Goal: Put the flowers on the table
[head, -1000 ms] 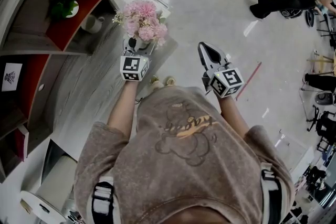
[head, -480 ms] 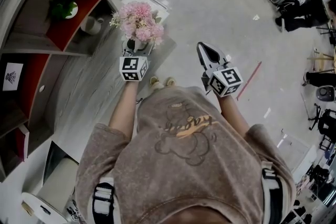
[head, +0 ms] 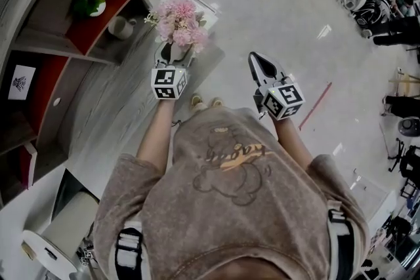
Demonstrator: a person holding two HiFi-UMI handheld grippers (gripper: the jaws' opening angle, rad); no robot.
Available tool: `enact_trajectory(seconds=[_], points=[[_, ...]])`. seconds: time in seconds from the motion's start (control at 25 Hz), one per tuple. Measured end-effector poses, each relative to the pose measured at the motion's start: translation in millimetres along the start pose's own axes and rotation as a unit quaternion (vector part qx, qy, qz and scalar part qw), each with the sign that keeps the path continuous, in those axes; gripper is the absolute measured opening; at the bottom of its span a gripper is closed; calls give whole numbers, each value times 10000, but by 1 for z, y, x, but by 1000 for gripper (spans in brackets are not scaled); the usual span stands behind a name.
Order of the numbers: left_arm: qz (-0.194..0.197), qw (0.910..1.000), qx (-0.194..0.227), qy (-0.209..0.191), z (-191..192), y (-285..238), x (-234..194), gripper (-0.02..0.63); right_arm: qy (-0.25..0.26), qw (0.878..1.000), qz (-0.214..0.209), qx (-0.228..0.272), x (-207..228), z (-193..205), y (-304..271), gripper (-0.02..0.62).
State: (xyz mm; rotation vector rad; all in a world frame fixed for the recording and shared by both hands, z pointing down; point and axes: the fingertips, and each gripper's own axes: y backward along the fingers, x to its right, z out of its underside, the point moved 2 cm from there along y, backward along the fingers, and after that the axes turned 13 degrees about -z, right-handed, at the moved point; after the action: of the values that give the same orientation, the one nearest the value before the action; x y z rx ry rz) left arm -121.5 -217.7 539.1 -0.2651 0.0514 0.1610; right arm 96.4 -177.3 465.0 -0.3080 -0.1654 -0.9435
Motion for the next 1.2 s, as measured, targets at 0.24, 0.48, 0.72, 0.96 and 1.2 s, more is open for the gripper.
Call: enact_trajectory(seconds=[0.24,0.48,0.72,0.96,1.2], points=[[-116,9998,117,81,-25,19,-2,318,23,9998,-138,112,0,-5,2,-3],[-376,9988,250,198,-46,54,-12,318,114,9988,-452,175,-7,-11,-9,-3],[-612,9969,381,318,-58,97,-11,318,235,9963,-805,188,-23,-13,-22,-3],[-807,9947,436,464,-60,130,-11,318,346,9949,-949,77,-33,-8,-31,-3],[-913,9937,499,422,-60,145,-14,297,453,9947,-917,125,-34,-10,-32,-3]])
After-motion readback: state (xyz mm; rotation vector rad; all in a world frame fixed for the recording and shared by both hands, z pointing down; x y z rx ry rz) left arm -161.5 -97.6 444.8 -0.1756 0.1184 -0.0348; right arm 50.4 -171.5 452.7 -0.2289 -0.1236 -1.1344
